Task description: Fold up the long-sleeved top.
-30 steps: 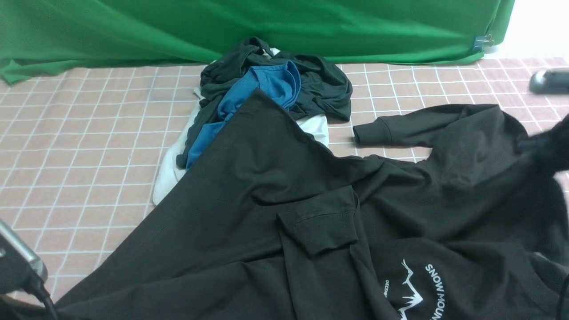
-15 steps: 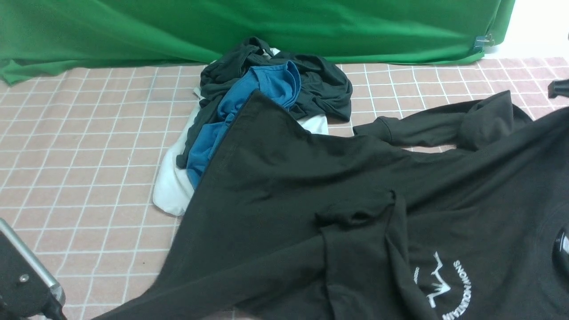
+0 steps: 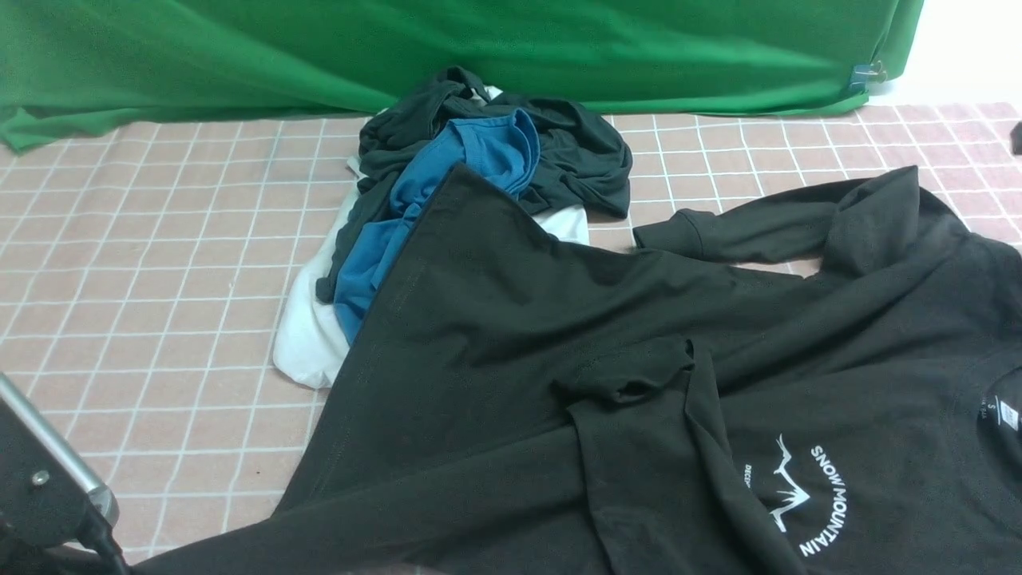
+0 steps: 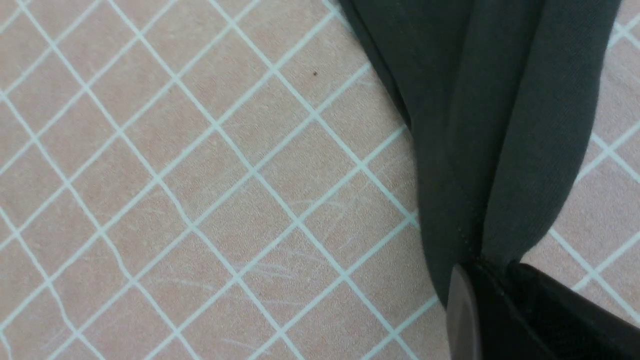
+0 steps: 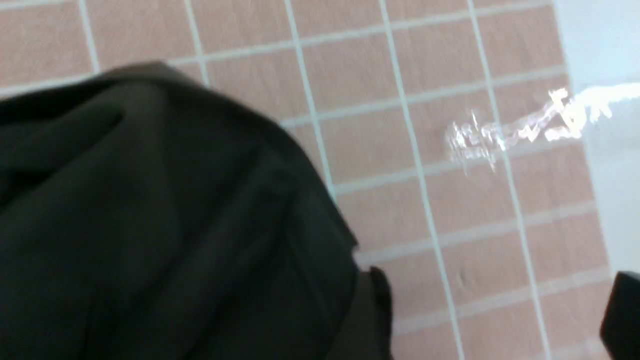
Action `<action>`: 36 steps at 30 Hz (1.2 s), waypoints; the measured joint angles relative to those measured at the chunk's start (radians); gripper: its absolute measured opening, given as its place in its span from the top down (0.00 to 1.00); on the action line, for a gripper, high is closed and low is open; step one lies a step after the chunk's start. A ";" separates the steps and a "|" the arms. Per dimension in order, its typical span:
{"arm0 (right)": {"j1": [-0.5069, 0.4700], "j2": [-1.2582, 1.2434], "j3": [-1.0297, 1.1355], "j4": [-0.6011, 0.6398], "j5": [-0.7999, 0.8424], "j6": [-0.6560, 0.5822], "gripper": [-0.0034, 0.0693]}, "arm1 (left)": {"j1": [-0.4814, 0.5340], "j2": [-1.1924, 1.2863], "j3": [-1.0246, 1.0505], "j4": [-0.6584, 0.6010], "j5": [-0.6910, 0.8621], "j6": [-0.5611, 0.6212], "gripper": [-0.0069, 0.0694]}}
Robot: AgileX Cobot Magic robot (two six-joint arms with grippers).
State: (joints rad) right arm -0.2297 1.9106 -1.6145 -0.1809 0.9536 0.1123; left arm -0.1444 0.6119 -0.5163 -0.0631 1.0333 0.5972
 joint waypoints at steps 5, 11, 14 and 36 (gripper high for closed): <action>0.199 -0.246 0.169 -0.017 0.099 0.003 0.32 | 0.000 0.000 0.000 -0.003 0.003 0.000 0.87; 0.748 -0.585 0.613 0.007 0.037 -0.102 0.44 | 0.000 0.000 0.000 -0.009 -0.001 -0.002 0.87; 1.027 -0.673 0.780 0.010 -0.025 -0.184 0.40 | 0.000 0.000 0.000 -0.017 -0.017 -0.003 0.87; 1.257 -0.490 1.061 -0.123 -0.094 -0.079 0.30 | 0.000 0.000 0.003 -0.057 -0.026 -0.003 0.87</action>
State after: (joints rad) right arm 1.0273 1.4207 -0.5539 -0.3039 0.8597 0.0338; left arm -0.1444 0.6119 -0.5128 -0.1201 1.0071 0.5942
